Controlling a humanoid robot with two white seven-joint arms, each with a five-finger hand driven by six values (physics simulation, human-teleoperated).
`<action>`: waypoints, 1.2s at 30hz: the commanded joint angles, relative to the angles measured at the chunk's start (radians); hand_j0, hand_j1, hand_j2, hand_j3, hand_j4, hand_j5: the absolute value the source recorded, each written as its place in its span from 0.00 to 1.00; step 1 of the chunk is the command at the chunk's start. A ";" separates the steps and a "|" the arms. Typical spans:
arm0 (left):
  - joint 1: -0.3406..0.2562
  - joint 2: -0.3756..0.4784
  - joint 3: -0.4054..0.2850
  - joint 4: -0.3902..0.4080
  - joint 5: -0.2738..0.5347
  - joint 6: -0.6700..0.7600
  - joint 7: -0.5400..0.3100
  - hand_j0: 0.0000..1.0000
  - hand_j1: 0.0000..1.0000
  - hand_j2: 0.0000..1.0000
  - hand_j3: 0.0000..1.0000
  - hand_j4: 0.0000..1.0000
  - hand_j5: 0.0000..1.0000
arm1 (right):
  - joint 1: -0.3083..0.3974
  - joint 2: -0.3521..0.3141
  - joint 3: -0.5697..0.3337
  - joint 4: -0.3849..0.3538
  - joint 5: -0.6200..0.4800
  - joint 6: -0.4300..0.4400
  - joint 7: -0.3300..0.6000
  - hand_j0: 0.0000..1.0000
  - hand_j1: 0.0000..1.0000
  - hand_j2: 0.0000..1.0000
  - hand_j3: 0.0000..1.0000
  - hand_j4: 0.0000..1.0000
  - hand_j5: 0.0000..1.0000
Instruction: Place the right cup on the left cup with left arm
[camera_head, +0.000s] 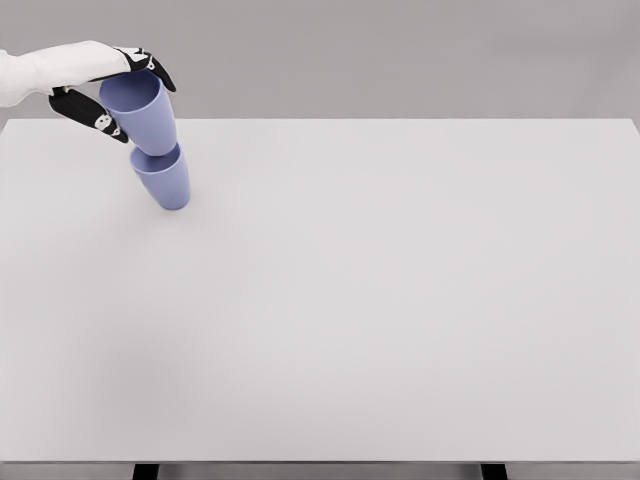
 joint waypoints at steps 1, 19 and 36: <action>0.000 0.001 0.003 0.002 0.005 0.002 0.001 0.52 0.52 0.52 0.52 0.52 0.52 | 0.000 0.000 0.000 -0.001 0.001 -0.001 0.000 1.00 1.00 1.00 1.00 1.00 1.00; 0.014 0.011 0.000 -0.003 0.008 0.002 0.007 0.52 0.52 0.52 0.52 0.52 0.52 | 0.000 0.000 0.000 -0.001 0.001 -0.001 0.000 1.00 1.00 1.00 1.00 1.00 1.00; 0.012 0.004 0.000 0.022 0.008 0.002 0.007 0.52 0.52 0.52 0.52 0.52 0.52 | 0.000 0.000 0.000 -0.001 0.001 -0.001 0.000 1.00 1.00 1.00 1.00 1.00 1.00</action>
